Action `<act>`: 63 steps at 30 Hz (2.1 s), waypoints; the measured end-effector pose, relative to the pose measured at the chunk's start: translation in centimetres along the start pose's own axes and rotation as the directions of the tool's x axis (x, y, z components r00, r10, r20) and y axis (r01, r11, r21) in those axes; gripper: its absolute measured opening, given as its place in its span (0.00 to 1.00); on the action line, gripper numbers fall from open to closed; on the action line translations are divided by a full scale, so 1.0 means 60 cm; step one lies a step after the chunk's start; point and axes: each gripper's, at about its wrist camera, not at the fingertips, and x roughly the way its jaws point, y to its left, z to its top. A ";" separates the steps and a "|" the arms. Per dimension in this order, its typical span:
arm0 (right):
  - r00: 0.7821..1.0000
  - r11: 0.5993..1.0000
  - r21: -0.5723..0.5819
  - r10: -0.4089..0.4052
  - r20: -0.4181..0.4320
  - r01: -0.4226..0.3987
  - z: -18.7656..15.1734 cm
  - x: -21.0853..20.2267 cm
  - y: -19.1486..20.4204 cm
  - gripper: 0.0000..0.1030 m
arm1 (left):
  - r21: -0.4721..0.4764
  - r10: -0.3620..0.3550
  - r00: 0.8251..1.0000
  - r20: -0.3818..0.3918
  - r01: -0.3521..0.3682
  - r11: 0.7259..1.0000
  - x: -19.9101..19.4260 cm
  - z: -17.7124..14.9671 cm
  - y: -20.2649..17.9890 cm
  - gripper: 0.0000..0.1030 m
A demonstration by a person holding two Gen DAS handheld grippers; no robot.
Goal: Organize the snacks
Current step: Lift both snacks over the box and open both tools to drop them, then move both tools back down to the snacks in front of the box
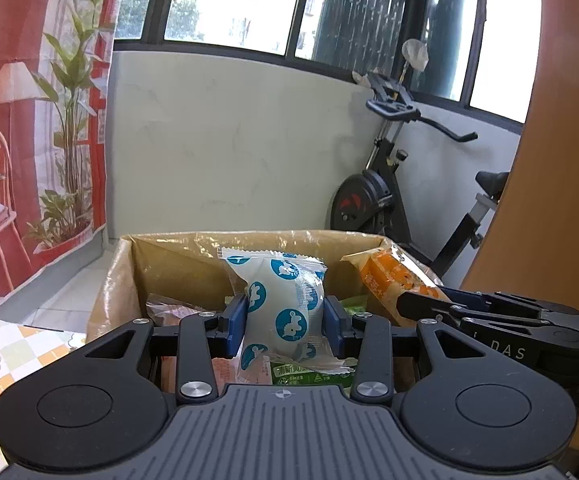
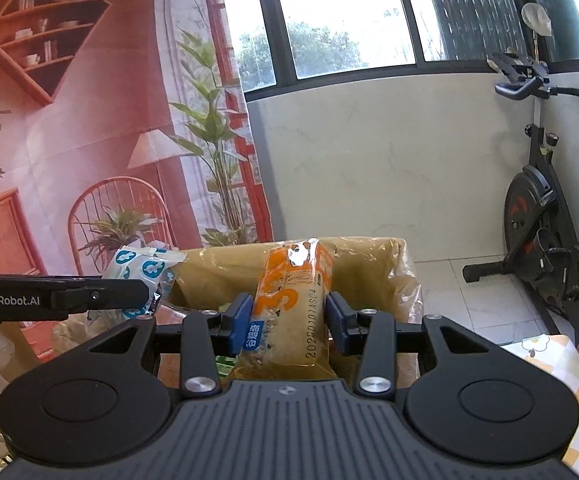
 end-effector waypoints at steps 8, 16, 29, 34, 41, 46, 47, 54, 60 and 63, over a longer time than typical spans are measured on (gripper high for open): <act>0.999 0.999 0.023 -0.026 -0.033 0.027 -0.010 0.020 -0.020 0.42 | 0.010 -0.001 0.999 -0.040 0.002 1.000 0.021 -0.002 0.005 0.42; 0.997 0.999 0.014 -0.051 -0.051 0.051 -0.016 0.024 -0.023 0.43 | 0.037 0.004 0.998 -0.057 -0.002 0.999 0.027 -0.001 0.007 0.46; 0.997 0.998 -0.005 -0.063 -0.044 0.063 -0.010 -0.001 -0.001 0.51 | 0.053 0.025 0.999 -0.033 -0.023 0.998 -0.009 0.004 0.005 0.54; 0.998 0.998 -0.011 -0.058 -0.034 0.058 -0.009 -0.023 0.013 0.51 | 0.052 0.035 0.999 -0.019 -0.034 0.998 -0.037 0.002 0.009 0.55; 0.998 0.998 -0.018 -0.054 -0.027 0.053 -0.021 -0.056 0.035 0.51 | 0.042 0.053 0.999 -0.005 -0.052 0.998 -0.079 -0.009 0.022 0.55; 0.998 0.999 -0.014 -0.051 -0.028 0.051 -0.036 -0.077 0.047 0.51 | 0.032 0.066 0.998 0.000 -0.066 0.997 -0.106 -0.022 0.032 0.55; 0.998 0.999 -0.013 -0.051 -0.028 0.051 -0.039 -0.081 0.049 0.51 | 0.029 0.070 0.998 0.002 -0.070 0.997 -0.112 -0.025 0.033 0.55; 0.999 0.999 -0.003 -0.048 -0.025 0.048 -0.066 -0.115 0.061 0.51 | 0.003 0.092 0.996 0.007 -0.092 0.996 -0.153 -0.059 0.042 0.55; 0.998 0.999 0.008 -0.041 -0.040 0.042 -0.101 -0.142 0.064 0.51 | -0.009 0.107 0.994 -0.023 -0.107 0.994 -0.175 -0.099 0.053 0.55; 0.997 0.999 0.007 -0.043 -0.060 0.043 -0.124 -0.150 0.065 0.51 | -0.022 0.115 0.993 -0.039 -0.115 0.993 -0.180 -0.120 0.057 0.55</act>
